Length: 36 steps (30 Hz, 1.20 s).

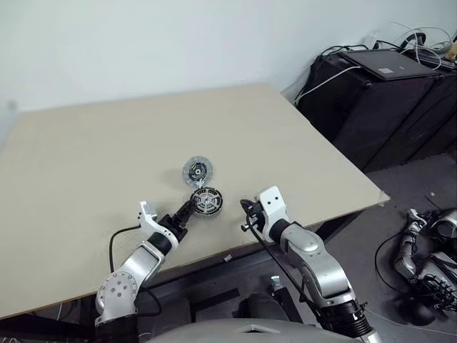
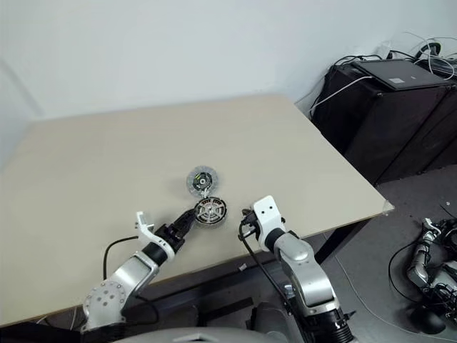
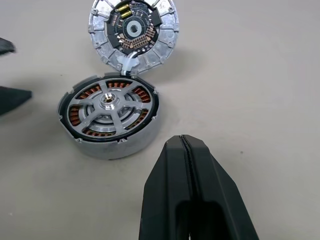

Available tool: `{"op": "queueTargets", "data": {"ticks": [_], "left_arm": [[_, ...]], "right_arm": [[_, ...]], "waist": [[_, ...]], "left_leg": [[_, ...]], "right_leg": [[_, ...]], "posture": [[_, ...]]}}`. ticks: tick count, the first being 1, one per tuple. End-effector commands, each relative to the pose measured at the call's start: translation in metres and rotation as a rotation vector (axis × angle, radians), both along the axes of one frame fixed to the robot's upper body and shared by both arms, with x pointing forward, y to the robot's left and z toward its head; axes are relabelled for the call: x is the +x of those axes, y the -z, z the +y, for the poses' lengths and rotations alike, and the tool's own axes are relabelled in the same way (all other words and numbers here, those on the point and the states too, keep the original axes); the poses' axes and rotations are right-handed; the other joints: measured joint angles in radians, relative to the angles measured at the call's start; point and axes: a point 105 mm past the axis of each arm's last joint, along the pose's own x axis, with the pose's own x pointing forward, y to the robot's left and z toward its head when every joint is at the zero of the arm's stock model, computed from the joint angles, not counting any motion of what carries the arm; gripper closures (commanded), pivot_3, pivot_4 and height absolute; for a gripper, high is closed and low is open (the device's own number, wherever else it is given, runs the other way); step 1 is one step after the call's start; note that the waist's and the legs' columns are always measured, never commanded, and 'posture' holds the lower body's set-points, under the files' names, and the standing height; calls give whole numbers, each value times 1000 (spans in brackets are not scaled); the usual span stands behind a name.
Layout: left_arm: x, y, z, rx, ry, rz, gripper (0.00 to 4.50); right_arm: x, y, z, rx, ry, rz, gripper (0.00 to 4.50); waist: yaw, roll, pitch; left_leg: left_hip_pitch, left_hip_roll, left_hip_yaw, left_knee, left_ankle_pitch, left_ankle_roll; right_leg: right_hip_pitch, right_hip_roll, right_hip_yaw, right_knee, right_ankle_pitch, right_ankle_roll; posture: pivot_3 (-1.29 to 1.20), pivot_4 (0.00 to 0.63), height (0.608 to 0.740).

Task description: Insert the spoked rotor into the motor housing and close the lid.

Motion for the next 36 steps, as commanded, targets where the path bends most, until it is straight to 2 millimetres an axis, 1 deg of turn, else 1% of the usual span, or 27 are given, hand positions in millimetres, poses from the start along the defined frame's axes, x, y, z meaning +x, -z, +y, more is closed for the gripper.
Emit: {"op": "queueTargets", "data": {"ticks": [1, 2, 3, 4, 5, 8, 12, 15, 16, 21, 25, 27, 32, 36], "left_arm": [[0, -17, 11, 233, 15, -166, 1483], [0, -16, 14, 309, 11, -196, 1483], [1, -13, 21, 450, 0, -241, 1483], [1, -10, 26, 545, -12, -277, 1483], [1, -8, 28, 611, -17, -301, 1483], [-1, -6, 29, 787, 6, -413, 2010], [-9, 1, 17, 958, 107, -550, 3298], [-15, 7, 11, 1031, 166, -623, 4308], [-18, 8, 9, 1044, 175, -644, 4450], [-28, 16, 0, 1072, 227, -704, 4450], [-34, 16, -8, 964, 243, -710, 4450], [-36, 16, -11, 940, 259, -714, 4450], [-40, 17, -16, 849, 285, -681, 4450], [-42, 20, -18, 818, 308, -653, 4450]], "right_arm": [[8, -20, 9, 33, -27, -74, 4500], [9, -21, 10, 39, -32, -79, 4500], [10, -22, 14, 39, -44, -81, 4500], [12, -22, 19, 40, -62, -82, 4500], [13, -22, 23, 39, -77, -80, 4500], [17, -20, 32, 27, -110, -81, 4500], [29, -17, 49, 8, -165, -82, 4500], [39, -16, 60, 9, -185, -77, 4500], [41, -16, 63, 9, -195, -76, 4500], [52, -14, 76, 0, -219, -69, 4500], [55, -13, 86, -3, -239, -65, 4500], [55, -10, 90, -4, -250, -55, 4500], [55, 8, 89, -53, -259, -13, 4500], [49, 22, 87, -84, -276, 35, 4500]], "waist": [[-2, 1, 1], [-2, 2, 1], [-2, 3, 2], [-1, 3, 2], [-1, 4, 2], [4, 4, 2], [6, 5, 2], [5, 6, 2], [5, 6, 2], [5, 6, 2], [3, 7, 2], [2, 7, 2], [0, 7, 2], [-5, 8, 2]], "left_leg": [[0, 0, 0, 0, 0, 0], [0, 0, 0, 0, -1, -1], [0, 0, 1, -1, -2, -3], [0, 0, 1, -1, -2, -3], [0, 0, 2, -1, -2, -3], [0, 0, 3, -1, -2, -3], [-1, 0, 4, -1, -1, -3], [-1, 1, 4, -2, -1, -1], [-1, 1, 4, -2, 0, 0], [-2, 1, 5, -3, 0, 0], [-1, 2, 6, -3, 0, 0], [-1, 2, 6, -3, 0, 0], [-1, 2, 6, -2, 0, 0], [-1, 2, 7, -1, 0, 0]], "right_leg": [[0, 0, 0, 0, 0, 0], [0, 0, 0, 0, 0, 0], [0, 0, 0, 0, 0, 0], [0, 0, 0, 0, 0, 0], [0, 0, 0, -1, 0, 0], [0, 0, 0, -1, 0, 0], [-1, 0, 0, -2, 0, 0], [-2, 0, 0, -1, 0, 0], [-2, 0, 0, -1, 0, 0], [-1, 0, 0, -1, 0, 0], [-1, 0, 0, -1, 0, 0], [-1, 0, 0, -1, 0, 0], [0, 0, 0, 2, 0, 0], [0, 0, 1, 4, 0, 0]], "posture": [[0, 0, 740], [0, 0, 740], [0, 0, 740], [0, 0, 740], [0, 0, 740], [0, 0, 740], [0, 0, 740], [0, 0, 740], [0, 0, 740], [0, 0, 740], [0, 0, 740], [0, 0, 740], [0, 0, 740], [0, 0, 740]]}}
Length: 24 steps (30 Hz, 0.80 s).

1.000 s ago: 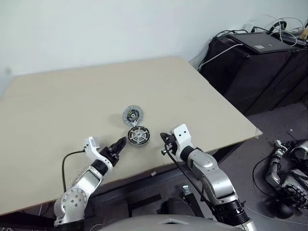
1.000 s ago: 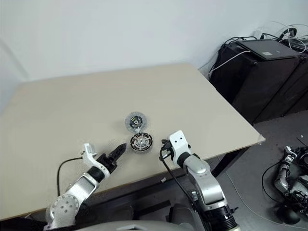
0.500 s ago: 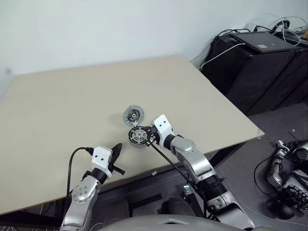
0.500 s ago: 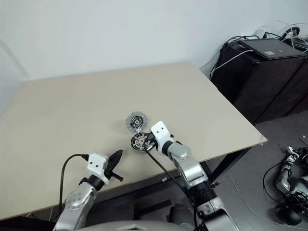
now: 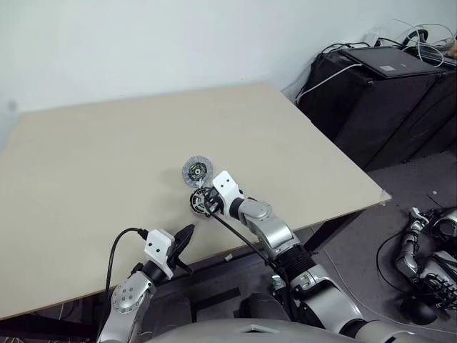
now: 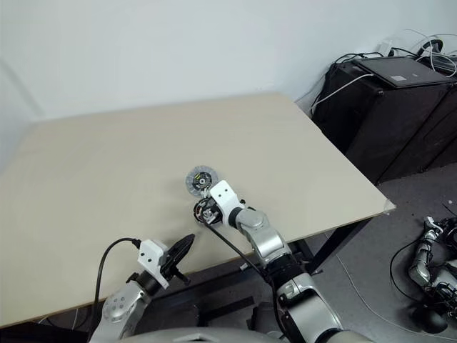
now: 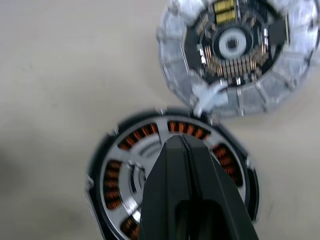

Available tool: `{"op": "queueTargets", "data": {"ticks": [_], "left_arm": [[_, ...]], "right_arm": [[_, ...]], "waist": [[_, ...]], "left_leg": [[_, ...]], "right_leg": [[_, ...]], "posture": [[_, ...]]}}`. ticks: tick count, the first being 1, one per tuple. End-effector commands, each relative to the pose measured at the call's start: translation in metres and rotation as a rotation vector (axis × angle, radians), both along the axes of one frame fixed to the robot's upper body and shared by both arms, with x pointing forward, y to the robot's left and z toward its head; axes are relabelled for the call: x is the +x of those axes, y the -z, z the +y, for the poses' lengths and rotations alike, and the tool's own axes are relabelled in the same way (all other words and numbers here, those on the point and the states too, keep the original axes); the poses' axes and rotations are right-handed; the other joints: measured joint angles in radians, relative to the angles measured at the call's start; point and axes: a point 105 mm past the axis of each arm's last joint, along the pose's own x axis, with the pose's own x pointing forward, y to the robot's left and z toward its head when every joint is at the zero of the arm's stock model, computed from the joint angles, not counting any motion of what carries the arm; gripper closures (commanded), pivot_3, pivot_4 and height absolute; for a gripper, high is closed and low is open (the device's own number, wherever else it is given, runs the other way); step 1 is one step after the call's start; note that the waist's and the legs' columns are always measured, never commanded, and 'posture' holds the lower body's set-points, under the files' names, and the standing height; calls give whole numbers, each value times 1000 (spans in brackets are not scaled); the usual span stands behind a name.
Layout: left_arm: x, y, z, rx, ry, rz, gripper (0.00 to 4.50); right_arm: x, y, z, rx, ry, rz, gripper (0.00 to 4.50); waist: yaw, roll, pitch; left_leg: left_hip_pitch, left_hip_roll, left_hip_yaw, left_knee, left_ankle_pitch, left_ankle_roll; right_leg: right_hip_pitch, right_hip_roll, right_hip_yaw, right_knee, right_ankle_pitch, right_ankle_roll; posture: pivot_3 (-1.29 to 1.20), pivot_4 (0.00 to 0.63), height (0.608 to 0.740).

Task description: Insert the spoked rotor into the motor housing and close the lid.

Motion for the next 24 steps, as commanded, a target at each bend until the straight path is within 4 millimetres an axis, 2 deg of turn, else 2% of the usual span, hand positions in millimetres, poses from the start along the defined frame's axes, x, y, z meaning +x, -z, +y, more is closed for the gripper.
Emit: {"op": "queueTargets", "data": {"ticks": [1, 3, 7, 10, 13, 16, 22, 24], "left_arm": [[4, -15, -6, -37, 17, -41, 4450], [3, -15, -6, -40, 18, -38, 4450], [5, -16, -8, -43, 23, -42, 4450], [6, -17, -9, -48, 35, -43, 4450], [7, -17, -10, -52, 42, -42, 4450], [8, -17, -12, -57, 49, -40, 4500], [9, -17, -14, -64, 49, -38, 4500], [9, -17, -14, -67, 47, -37, 4500]], "right_arm": [[-2, 2, 1, -30, -30, -9, 4500], [-4, 0, 1, -37, -50, -24, 4500], [-4, -19, 1, -24, -94, -93, 4500], [-11, -43, 0, -69, -240, -187, 4500], [-19, -50, -2, -131, -353, -216, 4500], [-24, -51, -6, -203, -450, -232, 3886], [-26, -40, -13, -384, -584, -252, 1979], [-25, -37, -13, -425, -616, -258, 1979]], "waist": [[-2, 0, 0], [-3, 1, -1], [-2, 2, -1], [-3, 3, -1], [-3, 3, -1], [-3, 3, -1], [-1, 3, -1], [-1, 3, -1]], "left_leg": [[0, 0, 0, 0, 0, 0], [1, 0, 0, 1, 0, 0], [1, 0, -1, 1, 0, 0], [0, 0, -1, 2, 0, 0], [1, 0, -1, 2, 0, 0], [1, 0, -1, 2, 0, 0], [1, 0, -1, 2, 0, 0], [1, 0, -1, 3, 0, 0]], "right_leg": [[0, 0, 0, 1, 0, 0], [0, 0, 0, 2, 0, -1], [-1, 0, 0, 4, -1, -1], [-1, 0, 0, 4, -1, -1], [-1, 0, 0, 4, -1, -1], [-1, 0, -1, 4, -1, -2], [-1, 0, -1, 4, -1, -2], [0, 0, -1, 4, -1, -2]], "posture": [[0, 0, 740], [0, 0, 740], [0, 0, 740], [0, 0, 740], [0, 0, 740], [0, 0, 740], [0, 0, 740], [0, 0, 740]]}}
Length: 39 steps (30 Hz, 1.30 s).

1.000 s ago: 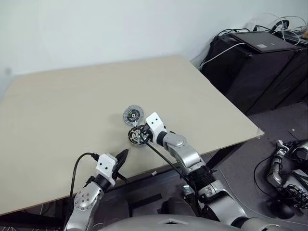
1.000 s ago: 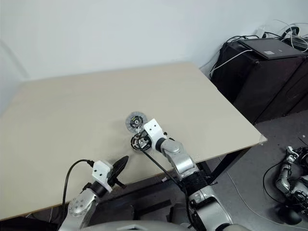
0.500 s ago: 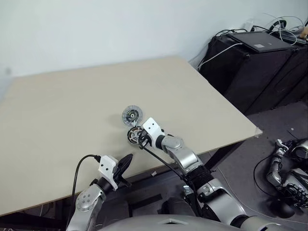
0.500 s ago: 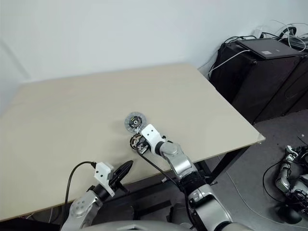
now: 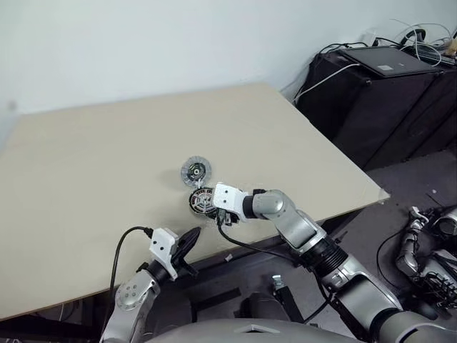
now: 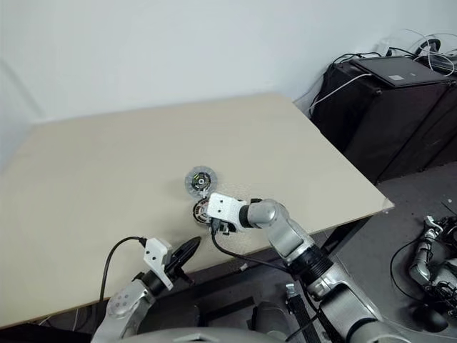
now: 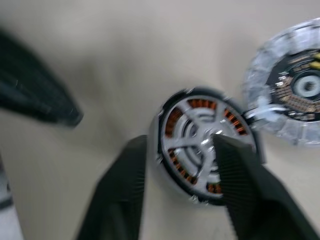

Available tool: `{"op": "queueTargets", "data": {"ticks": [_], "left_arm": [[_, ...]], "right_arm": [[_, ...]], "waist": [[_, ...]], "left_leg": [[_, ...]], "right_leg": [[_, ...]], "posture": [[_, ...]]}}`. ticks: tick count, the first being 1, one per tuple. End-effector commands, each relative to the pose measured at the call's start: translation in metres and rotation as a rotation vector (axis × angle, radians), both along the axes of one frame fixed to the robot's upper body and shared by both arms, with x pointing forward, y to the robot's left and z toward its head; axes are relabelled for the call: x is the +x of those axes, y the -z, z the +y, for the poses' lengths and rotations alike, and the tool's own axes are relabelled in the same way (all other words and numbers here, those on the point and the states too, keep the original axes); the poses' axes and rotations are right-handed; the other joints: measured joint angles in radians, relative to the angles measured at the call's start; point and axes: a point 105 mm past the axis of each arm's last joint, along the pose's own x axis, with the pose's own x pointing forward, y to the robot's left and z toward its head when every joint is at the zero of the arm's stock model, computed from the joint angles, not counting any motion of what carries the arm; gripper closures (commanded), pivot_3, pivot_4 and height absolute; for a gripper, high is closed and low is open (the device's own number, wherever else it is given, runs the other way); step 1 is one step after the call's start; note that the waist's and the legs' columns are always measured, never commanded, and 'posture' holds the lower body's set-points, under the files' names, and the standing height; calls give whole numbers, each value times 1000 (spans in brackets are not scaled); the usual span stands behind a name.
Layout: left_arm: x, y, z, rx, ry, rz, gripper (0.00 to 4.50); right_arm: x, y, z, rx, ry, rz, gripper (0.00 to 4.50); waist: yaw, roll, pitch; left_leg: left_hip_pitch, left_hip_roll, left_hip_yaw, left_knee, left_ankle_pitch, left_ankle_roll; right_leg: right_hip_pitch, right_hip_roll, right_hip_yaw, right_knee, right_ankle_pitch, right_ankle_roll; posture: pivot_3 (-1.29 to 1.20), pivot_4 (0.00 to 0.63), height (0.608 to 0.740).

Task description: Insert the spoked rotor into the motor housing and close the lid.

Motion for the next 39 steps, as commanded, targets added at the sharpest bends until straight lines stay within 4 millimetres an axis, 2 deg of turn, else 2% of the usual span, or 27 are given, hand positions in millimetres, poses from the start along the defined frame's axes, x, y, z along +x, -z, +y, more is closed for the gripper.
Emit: {"op": "queueTargets", "data": {"ticks": [1, 10, 18, 21, 27, 33, 36, 39], "left_arm": [[5, -13, -3, -24, 3, -49, 4500], [3, -12, -4, -35, -22, -46, 4500], [1, -10, -3, -40, -46, -42, 4500], [1, -10, -3, -44, -53, -41, 4500], [2, -10, -4, -47, -55, -41, 4500], [4, -12, -7, -52, -46, -42, 4500], [4, -12, -8, -52, -42, -41, 4500], [4, -11, -8, -51, -42, -39, 4500]], "right_arm": [[6, -9, 5, -50, -71, -69, 1979], [12, 5, 10, -176, -165, -74, 1979], [17, 16, 5, -250, -198, -78, 1979], [19, 18, 3, -262, -200, -84, 2553], [21, 15, 1, -259, -199, -93, 4348], [22, 10, 1, -228, -183, -103, 4394], [22, 0, 5, -146, -126, -87, 4394], [20, -16, 7, -21, 2, 3, 4394]], "waist": [[0, 0, 0], [0, 0, 0], [-1, 0, 0], [-1, 0, 0], [-2, 0, -1], [-1, 1, -1], [0, 1, -1], [4, 0, -1]], "left_leg": [[0, 0, 0, 0, 0, 0], [0, 0, 0, 0, 0, 0], [0, 0, 0, 0, 0, 0], [1, 0, 0, 0, 0, 0], [2, 0, 0, 0, 0, 0], [4, 0, -1, 1, 0, 0], [3, 0, -1, 1, 0, 0], [0, 0, -1, 1, 0, 0]], "right_leg": [[0, 0, 0, 0, 0, 0], [0, 0, 0, 0, 0, 0], [0, 0, 0, 1, 0, 0], [1, 0, 0, 1, 0, 0], [1, 1, 0, 1, 0, 0], [0, 0, 0, 2, 0, 0], [0, 0, 0, 1, 0, 0], [1, 0, 0, 2, 0, 0]], "posture": [[0, 0, 740], [0, 0, 740], [0, 0, 740], [0, 0, 740], [0, 0, 740], [0, 0, 740], [0, 0, 740], [0, 0, 740]]}}
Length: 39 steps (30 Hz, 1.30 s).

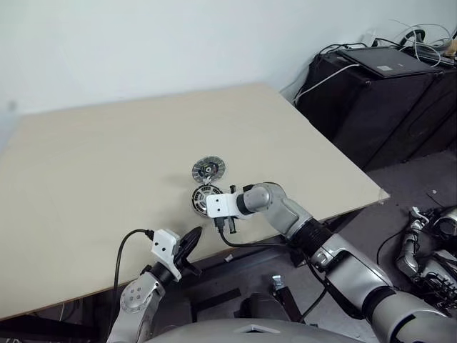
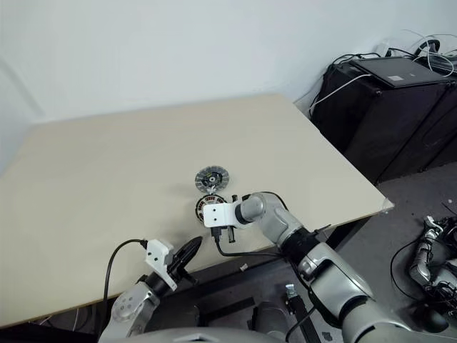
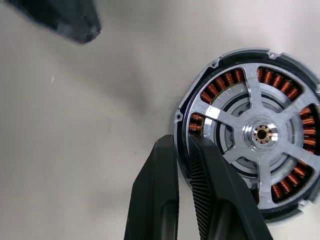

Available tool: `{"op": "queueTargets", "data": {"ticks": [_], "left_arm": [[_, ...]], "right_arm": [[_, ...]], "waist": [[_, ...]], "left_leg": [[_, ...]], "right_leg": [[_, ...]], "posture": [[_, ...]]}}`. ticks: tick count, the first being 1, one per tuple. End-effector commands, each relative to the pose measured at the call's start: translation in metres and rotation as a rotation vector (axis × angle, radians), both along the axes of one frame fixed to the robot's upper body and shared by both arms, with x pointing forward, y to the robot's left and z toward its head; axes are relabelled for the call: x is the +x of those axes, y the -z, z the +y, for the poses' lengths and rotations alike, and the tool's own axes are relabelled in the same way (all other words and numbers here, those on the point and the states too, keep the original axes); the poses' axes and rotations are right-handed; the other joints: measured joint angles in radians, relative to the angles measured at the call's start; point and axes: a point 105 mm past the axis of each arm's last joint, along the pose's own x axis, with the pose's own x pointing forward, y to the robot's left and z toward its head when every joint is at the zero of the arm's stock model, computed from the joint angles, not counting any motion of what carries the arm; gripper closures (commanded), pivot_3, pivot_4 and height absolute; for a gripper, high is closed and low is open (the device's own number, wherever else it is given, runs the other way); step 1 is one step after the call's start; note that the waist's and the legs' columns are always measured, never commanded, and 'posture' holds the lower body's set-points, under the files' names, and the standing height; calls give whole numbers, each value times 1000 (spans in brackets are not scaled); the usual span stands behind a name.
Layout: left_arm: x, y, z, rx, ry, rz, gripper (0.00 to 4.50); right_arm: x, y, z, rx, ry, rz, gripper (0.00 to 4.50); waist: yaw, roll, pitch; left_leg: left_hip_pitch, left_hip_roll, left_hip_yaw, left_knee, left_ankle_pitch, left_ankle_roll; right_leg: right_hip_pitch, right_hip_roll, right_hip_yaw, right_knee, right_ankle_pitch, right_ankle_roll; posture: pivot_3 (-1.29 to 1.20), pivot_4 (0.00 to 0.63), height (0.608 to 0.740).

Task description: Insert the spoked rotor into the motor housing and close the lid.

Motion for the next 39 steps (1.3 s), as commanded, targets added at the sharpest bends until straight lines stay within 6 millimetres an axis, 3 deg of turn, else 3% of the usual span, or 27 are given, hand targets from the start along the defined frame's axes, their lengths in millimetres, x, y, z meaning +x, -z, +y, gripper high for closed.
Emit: {"op": "queueTargets", "data": {"ticks": [1, 9, 15, 27, 36, 39], "left_arm": [[5, -13, -3, -15, 5, -50, 4500], [5, -13, -3, -14, 8, -34, 4500], [7, -17, -5, -15, 21, -29, 4500], [5, -17, -9, -17, 41, -19, 4500], [3, -14, -6, -13, 25, -15, 4500], [4, -14, -5, -13, 20, -13, 4500]], "right_arm": [[5, -39, 5, 172, 139, 29, 4394], [-29, -42, -15, 181, 234, 195, 4394], [-48, -42, -11, 201, 255, 273, 4394], [-14, -41, 28, 327, 483, 327, 4394], [-13, -35, 48, 354, 503, 387, 4394], [-15, -43, 55, 408, 501, 411, 3444]], "waist": [[5, 0, 0], [12, 0, 0], [11, 0, 0], [9, 0, 1], [5, 0, 0], [2, 0, 0]], "left_leg": [[0, 0, 0, 0, 0, 0], [-1, 0, 0, -1, 0, 0], [-1, 0, -1, 0, 0, -1], [-1, 0, -1, 0, 0, 0], [-2, 0, -1, -1, 0, 0], [-2, 0, -1, -1, 0, 0]], "right_leg": [[0, 0, 0, 0, 0, 0], [-2, 0, -1, -1, -1, 0], [-6, -1, -1, 0, -1, 0], [-6, 0, -1, 0, -1, 0], [-8, 0, -1, 0, -1, 0], [-7, 0, -1, 0, -1, 0]], "posture": [[0, 0, 740], [0, 0, 740], [0, 0, 740], [0, 0, 740], [0, 0, 740], [0, 0, 740]]}}
